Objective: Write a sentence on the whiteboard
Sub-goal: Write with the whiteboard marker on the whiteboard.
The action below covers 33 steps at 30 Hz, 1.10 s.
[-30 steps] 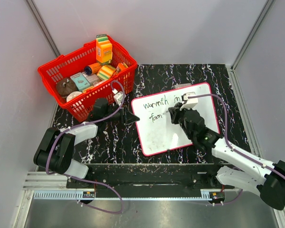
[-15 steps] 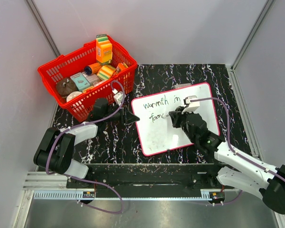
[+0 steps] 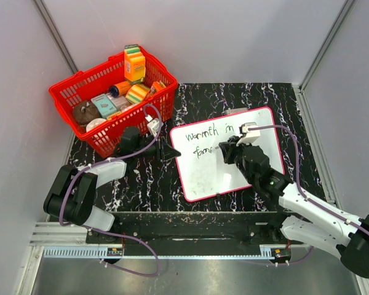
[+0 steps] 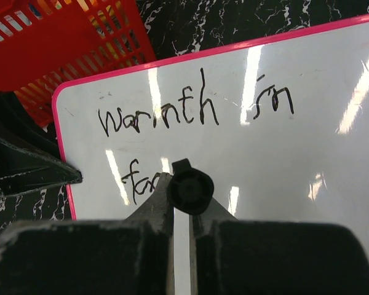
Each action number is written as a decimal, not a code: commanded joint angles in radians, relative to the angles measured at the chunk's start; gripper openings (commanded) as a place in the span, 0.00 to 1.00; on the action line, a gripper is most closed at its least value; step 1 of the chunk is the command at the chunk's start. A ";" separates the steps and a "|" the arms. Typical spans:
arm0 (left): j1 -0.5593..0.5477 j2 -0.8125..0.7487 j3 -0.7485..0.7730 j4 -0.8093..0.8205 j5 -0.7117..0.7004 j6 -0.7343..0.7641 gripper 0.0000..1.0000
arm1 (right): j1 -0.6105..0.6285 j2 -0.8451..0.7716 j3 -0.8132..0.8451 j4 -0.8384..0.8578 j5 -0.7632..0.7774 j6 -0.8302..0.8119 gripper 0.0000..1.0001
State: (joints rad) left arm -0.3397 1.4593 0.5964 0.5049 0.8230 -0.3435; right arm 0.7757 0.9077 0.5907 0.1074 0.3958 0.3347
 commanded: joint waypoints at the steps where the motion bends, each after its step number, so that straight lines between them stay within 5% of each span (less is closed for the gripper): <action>1: -0.022 -0.004 0.014 -0.026 -0.053 0.121 0.00 | -0.010 0.034 0.078 0.058 0.026 -0.025 0.00; 13: -0.022 -0.005 0.014 -0.028 -0.051 0.121 0.00 | -0.024 0.123 0.123 0.106 0.077 -0.056 0.00; 33: -0.024 -0.005 0.014 -0.026 -0.051 0.121 0.00 | -0.042 0.025 0.090 0.095 0.092 -0.037 0.00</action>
State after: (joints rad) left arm -0.3416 1.4593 0.6003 0.5018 0.8230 -0.3431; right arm 0.7483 0.9443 0.6666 0.1692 0.4538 0.3004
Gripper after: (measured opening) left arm 0.267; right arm 0.077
